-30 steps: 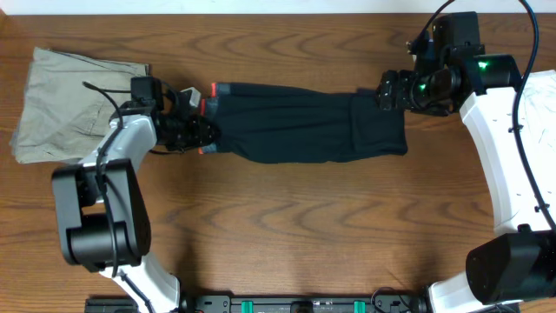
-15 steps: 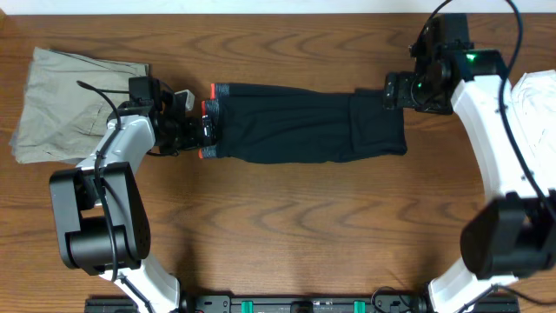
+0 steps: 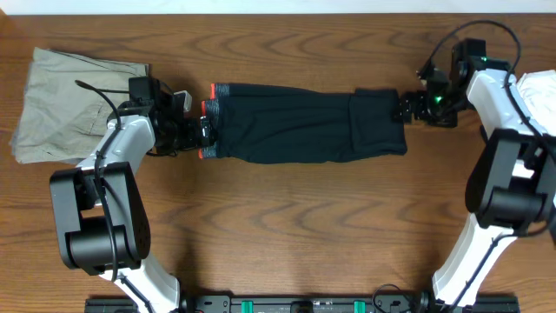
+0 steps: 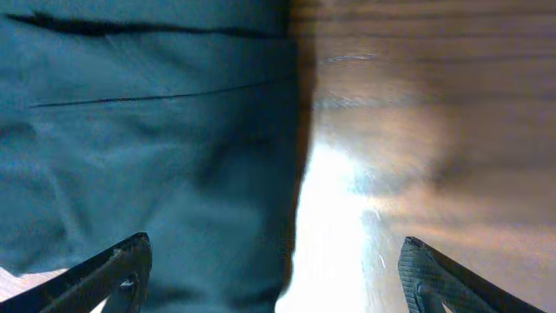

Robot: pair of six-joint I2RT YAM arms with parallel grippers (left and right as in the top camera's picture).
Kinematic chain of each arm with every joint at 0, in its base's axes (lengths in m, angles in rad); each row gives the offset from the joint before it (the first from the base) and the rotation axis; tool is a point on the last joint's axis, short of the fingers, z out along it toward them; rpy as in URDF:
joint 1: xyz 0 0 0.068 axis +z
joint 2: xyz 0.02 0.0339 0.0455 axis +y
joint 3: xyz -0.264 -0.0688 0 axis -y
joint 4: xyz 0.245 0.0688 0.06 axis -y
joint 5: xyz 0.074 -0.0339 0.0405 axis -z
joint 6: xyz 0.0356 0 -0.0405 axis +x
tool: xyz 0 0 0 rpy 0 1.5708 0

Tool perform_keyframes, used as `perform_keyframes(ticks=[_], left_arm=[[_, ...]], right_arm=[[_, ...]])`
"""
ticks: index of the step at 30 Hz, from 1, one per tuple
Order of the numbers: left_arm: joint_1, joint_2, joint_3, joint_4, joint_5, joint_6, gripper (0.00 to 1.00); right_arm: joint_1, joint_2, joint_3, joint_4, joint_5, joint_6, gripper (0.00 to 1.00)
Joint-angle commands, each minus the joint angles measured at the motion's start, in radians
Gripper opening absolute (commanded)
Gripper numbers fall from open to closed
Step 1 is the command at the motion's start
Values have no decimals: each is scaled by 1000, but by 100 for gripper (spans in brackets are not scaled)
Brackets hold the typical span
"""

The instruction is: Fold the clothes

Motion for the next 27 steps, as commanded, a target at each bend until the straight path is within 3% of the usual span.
perform_keyframes(ticks=[1,9,11,13,18,22,27], left_arm=[[6,-15,-10,-3,-10,2,98],[6,-15,-10,-3,-10,2,98],[6,-15,-10,-3,-10,2,98],[6,-15,-10,-3,-10,2,98],[6,-15,-10,-3,-10,2,98],[6,-15,-10,-3,-10,2,98],[6,-15,-10,-3,-10,2,98]], right_arm=[[-10,63,-7,7,-159,-103,88],[-9,113,-7,33,-261,-136,88],[-7,122,-7,31,-277,-136,83],[-3,134,-7,28,-294,-135,74],[6,156,-7,32,-293,-89,31],[5,154,-1,43,-253,-21,7],[1,153,59,-16,-103,29,1]])
